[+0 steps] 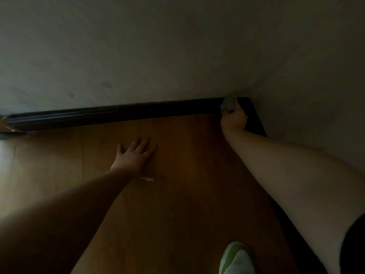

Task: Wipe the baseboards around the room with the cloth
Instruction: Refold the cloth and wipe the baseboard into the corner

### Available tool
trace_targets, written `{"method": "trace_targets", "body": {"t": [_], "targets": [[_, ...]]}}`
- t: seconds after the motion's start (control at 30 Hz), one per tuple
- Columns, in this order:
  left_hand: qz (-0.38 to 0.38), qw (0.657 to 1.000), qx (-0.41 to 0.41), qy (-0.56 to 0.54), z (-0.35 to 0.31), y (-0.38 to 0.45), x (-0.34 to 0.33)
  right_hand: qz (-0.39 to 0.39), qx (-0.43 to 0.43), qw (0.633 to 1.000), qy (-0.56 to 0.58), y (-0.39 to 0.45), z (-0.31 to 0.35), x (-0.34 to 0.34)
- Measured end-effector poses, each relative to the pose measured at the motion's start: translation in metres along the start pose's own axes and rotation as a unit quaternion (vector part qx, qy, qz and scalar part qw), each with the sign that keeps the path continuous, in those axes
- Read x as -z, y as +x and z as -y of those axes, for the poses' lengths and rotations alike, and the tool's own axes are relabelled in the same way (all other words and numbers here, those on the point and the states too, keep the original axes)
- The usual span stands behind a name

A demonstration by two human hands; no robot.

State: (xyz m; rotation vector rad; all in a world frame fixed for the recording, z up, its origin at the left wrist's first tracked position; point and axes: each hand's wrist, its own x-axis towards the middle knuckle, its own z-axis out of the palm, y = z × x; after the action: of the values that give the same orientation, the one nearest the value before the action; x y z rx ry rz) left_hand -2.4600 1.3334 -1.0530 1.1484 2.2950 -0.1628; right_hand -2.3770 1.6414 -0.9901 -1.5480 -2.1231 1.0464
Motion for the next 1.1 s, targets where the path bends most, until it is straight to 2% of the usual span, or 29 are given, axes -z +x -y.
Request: {"method": "trace_targets", "body": {"t": [0.1, 0.2, 0.33, 0.43, 0.53, 0.6, 0.7, 0.93, 1.1], "targets": [[0.004, 1.0, -0.001, 0.0, 0.0, 0.0, 0.001, 0.031, 0.008, 0.998, 0.06, -0.045, 0.013, -0.041], [0.009, 1.0, 0.001, 0.001, -0.002, 0.002, 0.003, 0.095, 0.005, 0.991, 0.096, -0.078, 0.026, -0.075], [0.009, 1.0, 0.0, 0.005, -0.002, 0.001, 0.003, 0.147, 0.052, 0.985, 0.078, -0.078, 0.019, -0.06], [0.005, 1.0, 0.0, 0.002, -0.004, -0.002, 0.003, 0.115, 0.093, 0.988, 0.049, -0.066, 0.004, -0.034], [-0.005, 1.0, 0.019, -0.014, -0.005, -0.007, 0.002, 0.038, 0.039, 0.998, 0.041, -0.049, 0.002, -0.013], [-0.007, 0.999, 0.029, -0.034, -0.003, -0.011, 0.001, 0.035, 0.033, 0.999, 0.008, -0.046, 0.009, -0.015], [-0.037, 0.998, 0.041, -0.02, 0.012, -0.022, -0.006, 0.025, -0.01, 0.999, 0.043, -0.063, 0.026, -0.044], [-0.066, 0.991, 0.11, -0.044, 0.075, -0.056, -0.018, 0.137, 0.002, 0.989, 0.062, -0.16, 0.074, -0.133], [-0.046, 0.949, 0.256, -0.177, 0.094, -0.071, -0.025, 0.262, 0.153, 0.952, 0.038, -0.211, 0.11, -0.168]]}}
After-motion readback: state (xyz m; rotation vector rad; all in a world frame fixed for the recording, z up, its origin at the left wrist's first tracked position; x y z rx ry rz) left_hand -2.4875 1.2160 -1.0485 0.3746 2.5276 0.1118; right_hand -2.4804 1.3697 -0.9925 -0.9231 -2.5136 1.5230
